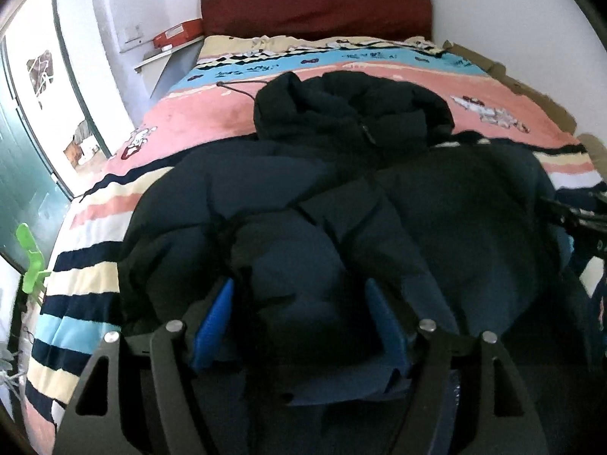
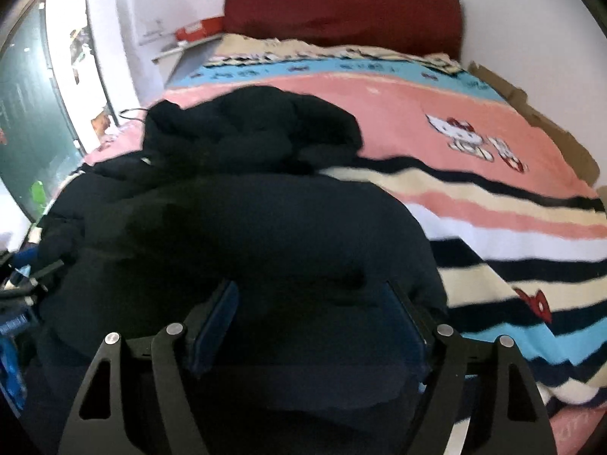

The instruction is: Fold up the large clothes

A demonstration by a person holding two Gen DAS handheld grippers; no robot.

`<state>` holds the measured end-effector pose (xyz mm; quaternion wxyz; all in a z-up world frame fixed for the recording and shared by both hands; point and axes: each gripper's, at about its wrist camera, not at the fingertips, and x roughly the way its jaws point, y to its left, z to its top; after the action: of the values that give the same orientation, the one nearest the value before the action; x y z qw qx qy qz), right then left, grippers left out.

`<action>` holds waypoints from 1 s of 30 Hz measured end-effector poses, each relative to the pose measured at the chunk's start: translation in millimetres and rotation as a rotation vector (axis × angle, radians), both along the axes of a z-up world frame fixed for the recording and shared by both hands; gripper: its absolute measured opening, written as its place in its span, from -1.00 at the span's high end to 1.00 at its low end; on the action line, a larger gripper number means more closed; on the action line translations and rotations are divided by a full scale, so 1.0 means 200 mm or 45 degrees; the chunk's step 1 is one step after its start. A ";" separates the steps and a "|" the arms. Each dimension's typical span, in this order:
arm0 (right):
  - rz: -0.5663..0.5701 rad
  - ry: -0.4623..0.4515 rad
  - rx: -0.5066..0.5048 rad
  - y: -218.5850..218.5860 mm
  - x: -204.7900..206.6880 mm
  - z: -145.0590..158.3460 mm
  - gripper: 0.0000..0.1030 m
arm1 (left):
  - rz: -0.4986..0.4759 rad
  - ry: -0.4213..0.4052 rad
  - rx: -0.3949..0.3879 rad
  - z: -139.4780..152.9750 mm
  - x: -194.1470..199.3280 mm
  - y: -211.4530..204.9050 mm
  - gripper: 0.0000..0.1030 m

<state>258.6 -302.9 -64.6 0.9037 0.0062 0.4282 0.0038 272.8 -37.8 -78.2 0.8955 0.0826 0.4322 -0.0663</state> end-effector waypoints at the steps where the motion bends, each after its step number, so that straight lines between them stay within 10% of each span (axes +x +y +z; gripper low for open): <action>1: 0.010 0.002 -0.005 0.02 0.01 -0.01 -0.50 | -0.003 0.002 0.008 -0.01 0.00 -0.01 -0.36; 13: 0.047 0.143 -0.032 0.07 0.09 -0.29 -0.55 | 0.005 0.028 0.040 -0.14 0.03 -0.04 -0.41; 30: -0.023 0.142 -0.005 0.02 -0.30 0.05 -0.51 | -0.070 0.107 -0.112 0.11 -0.30 0.28 -0.40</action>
<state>198.5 -298.8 -55.1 0.8784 0.0086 0.4779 -0.0055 212.1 17.9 -55.6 0.8773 0.0523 0.4636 -0.1130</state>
